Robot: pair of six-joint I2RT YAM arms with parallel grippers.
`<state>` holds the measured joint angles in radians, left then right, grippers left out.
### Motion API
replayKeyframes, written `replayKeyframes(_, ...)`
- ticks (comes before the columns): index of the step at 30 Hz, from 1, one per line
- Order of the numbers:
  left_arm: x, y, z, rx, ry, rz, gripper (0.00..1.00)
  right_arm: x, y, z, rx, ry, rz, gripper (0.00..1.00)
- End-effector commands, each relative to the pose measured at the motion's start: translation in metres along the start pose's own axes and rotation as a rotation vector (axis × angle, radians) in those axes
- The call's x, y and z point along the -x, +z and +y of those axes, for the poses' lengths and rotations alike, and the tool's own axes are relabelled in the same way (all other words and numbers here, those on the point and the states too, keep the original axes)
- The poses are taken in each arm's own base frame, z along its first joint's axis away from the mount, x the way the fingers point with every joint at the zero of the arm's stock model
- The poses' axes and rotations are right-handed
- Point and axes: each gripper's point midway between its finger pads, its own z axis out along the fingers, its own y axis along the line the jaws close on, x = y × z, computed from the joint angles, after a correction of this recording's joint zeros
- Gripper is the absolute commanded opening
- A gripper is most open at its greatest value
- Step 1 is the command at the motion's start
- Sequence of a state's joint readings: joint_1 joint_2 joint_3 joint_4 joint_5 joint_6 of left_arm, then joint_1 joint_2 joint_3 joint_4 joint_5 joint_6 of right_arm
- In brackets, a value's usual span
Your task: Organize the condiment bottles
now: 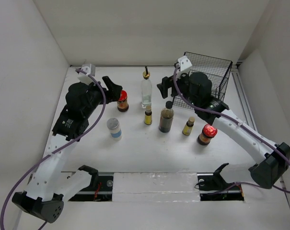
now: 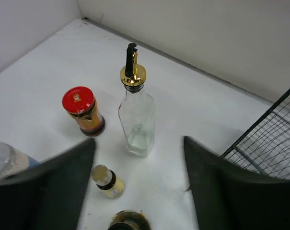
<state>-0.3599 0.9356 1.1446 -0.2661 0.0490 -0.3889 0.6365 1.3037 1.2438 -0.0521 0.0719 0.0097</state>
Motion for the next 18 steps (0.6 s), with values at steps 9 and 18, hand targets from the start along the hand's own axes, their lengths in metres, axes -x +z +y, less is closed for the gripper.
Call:
replayKeyframes(9,0.001,-0.028,-0.028,-0.155,0.035,-0.097,0.64,0.045,0.005,0.024,0.104,-0.015,-0.113,0.0)
replayKeyframes(18,0.019,-0.032,0.023,0.141,-0.004,-0.196,0.21,0.015,0.029,0.045,0.21,-0.011,-0.006,0.71)
